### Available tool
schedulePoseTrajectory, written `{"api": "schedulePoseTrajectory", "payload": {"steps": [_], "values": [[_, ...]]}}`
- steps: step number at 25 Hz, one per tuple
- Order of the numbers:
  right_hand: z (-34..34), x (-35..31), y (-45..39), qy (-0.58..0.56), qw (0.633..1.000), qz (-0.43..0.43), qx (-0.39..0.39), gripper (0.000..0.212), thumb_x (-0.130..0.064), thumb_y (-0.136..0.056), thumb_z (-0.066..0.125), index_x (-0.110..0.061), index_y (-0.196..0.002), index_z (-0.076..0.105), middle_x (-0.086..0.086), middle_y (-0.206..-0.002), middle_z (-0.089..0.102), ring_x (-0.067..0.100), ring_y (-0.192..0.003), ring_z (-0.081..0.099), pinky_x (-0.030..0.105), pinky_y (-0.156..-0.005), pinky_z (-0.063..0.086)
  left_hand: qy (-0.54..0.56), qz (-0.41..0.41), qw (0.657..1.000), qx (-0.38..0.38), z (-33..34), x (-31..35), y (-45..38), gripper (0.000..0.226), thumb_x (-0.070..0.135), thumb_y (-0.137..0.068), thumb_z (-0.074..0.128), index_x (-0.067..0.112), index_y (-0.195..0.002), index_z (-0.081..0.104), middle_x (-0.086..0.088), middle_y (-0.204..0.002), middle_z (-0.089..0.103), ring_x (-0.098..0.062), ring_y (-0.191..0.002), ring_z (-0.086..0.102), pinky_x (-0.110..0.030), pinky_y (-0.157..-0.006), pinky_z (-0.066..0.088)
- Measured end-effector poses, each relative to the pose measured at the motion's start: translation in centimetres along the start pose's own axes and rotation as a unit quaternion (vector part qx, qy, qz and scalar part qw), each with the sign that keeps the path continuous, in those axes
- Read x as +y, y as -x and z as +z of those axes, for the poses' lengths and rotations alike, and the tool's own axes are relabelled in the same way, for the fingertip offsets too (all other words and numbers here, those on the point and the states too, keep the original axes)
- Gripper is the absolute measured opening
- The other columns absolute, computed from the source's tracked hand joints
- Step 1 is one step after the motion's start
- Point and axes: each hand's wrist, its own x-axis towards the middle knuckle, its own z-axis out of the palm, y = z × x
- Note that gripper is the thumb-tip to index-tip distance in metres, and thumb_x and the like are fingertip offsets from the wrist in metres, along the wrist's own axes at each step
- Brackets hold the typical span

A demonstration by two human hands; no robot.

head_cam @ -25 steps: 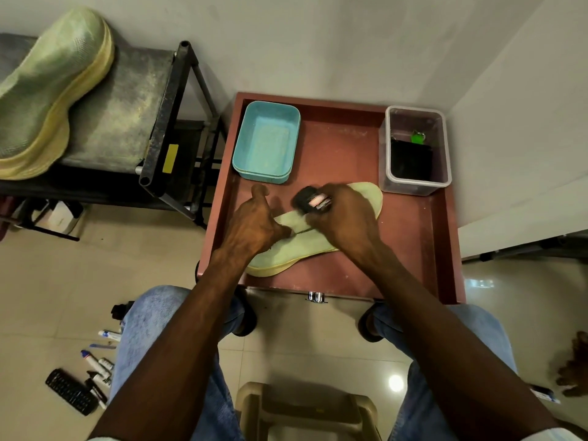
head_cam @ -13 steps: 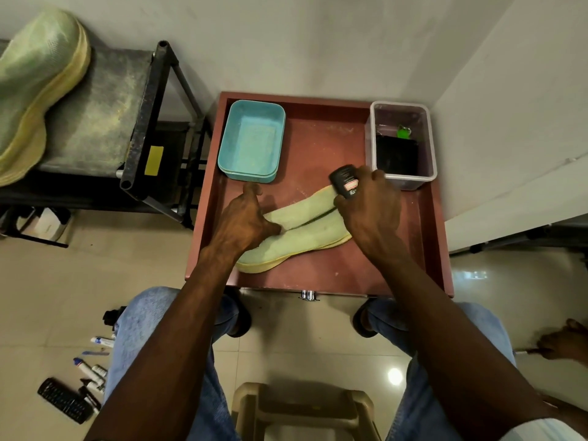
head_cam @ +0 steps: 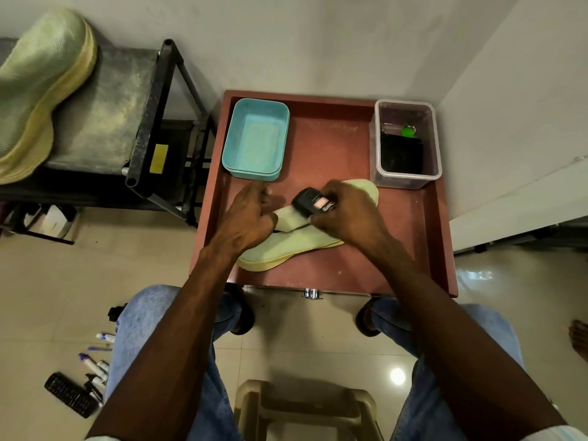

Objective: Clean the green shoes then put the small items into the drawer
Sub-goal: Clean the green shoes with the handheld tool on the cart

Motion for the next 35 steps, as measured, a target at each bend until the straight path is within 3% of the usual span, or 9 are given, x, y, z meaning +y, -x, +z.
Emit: {"api": "schedulePoseTrajectory", "payload": {"steps": [3,6,10,14,18,23,27,31,35], "values": [[0.2,0.4,0.0,0.077,0.993,0.010,0.086,0.051,-0.035,-0.069,0.076,-0.013,-0.113,0.061,0.011,-0.107,0.064,0.031,-0.093,0.060,0.038,-0.078,0.048,0.048,0.004,0.997,0.063,-0.1,0.0,0.0,0.026,0.000,-0.087,0.045,0.013,-0.108,0.050,-0.004,-0.104,0.056,-0.020,-0.095,0.056,-0.036,-0.076,0.050],[1.9,-2.0,1.4,-0.043,0.994,-0.073,-0.071,0.046,-0.032,-0.069,0.079,-0.017,-0.110,0.065,0.006,-0.104,0.067,0.025,-0.089,0.063,0.038,-0.075,0.052,0.073,0.020,0.994,0.082,-0.2,0.3,0.2,0.025,-0.004,-0.089,0.038,0.010,-0.107,0.049,-0.010,-0.101,0.057,-0.023,-0.092,0.056,-0.040,-0.080,0.048],[0.1,0.5,-0.4,0.093,0.987,0.043,0.122,0.052,-0.038,-0.072,0.074,-0.014,-0.116,0.062,0.011,-0.109,0.065,0.030,-0.095,0.061,0.039,-0.083,0.047,0.068,0.030,0.993,0.092,-0.2,0.0,0.0,0.021,-0.003,-0.091,0.038,0.013,-0.103,0.046,-0.008,-0.094,0.056,-0.021,-0.087,0.056,-0.042,-0.082,0.048],[2.8,-2.4,1.4,0.011,0.996,-0.074,-0.045,0.051,-0.039,-0.069,0.076,-0.017,-0.113,0.064,0.006,-0.104,0.066,0.026,-0.090,0.061,0.036,-0.075,0.049,0.032,0.025,0.996,0.081,-0.1,0.3,0.0,0.022,-0.002,-0.091,0.041,0.010,-0.107,0.045,-0.007,-0.096,0.054,-0.021,-0.088,0.056,-0.037,-0.074,0.050],[-0.8,1.9,-0.7,0.105,0.976,0.082,0.171,0.058,-0.042,-0.072,0.073,-0.014,-0.120,0.057,0.012,-0.111,0.062,0.031,-0.098,0.060,0.038,-0.081,0.050,-0.004,0.035,0.996,0.083,0.0,0.2,-0.1,0.028,-0.006,-0.085,0.039,0.008,-0.108,0.045,-0.007,-0.097,0.052,-0.026,-0.087,0.056,-0.039,-0.069,0.053],[2.4,-1.9,1.1,-0.015,0.998,-0.050,-0.047,0.051,-0.037,-0.069,0.078,-0.017,-0.111,0.059,0.007,-0.107,0.064,0.027,-0.091,0.061,0.038,-0.073,0.052,-0.033,0.008,0.999,0.042,0.1,0.4,-0.2,0.038,-0.006,-0.081,0.045,0.012,-0.114,0.045,-0.008,-0.103,0.053,-0.025,-0.083,0.057,-0.040,-0.059,0.055],[-1.2,2.6,-0.7,0.095,0.977,0.097,0.167,0.061,-0.041,-0.074,0.074,-0.013,-0.124,0.053,0.012,-0.116,0.060,0.029,-0.099,0.060,0.039,-0.079,0.052,-0.054,0.006,0.998,0.043,0.1,0.5,-0.1,0.043,-0.006,-0.078,0.049,0.009,-0.118,0.046,-0.013,-0.107,0.056,-0.030,-0.086,0.058,-0.040,-0.064,0.054],[2.2,-0.7,0.6,0.030,0.998,-0.043,-0.018,0.056,-0.039,-0.073,0.075,-0.014,-0.118,0.055,0.009,-0.112,0.062,0.028,-0.096,0.059,0.035,-0.075,0.049,-0.116,0.022,0.992,0.048,0.5,0.7,-0.3,0.046,-0.003,-0.077,0.056,0.007,-0.121,0.048,-0.015,-0.115,0.059,-0.031,-0.099,0.058,-0.033,-0.073,0.047],[-0.7,2.8,-0.7,0.078,0.981,0.091,0.153,0.060,-0.044,-0.075,0.072,-0.016,-0.124,0.052,0.010,-0.116,0.060,0.029,-0.100,0.059,0.036,-0.077,0.050,-0.142,0.004,0.988,0.063,0.5,1.1,-0.4,0.047,-0.004,-0.076,0.060,0.007,-0.121,0.050,-0.014,-0.120,0.058,-0.030,-0.103,0.056,-0.030,-0.074,0.042]]}}
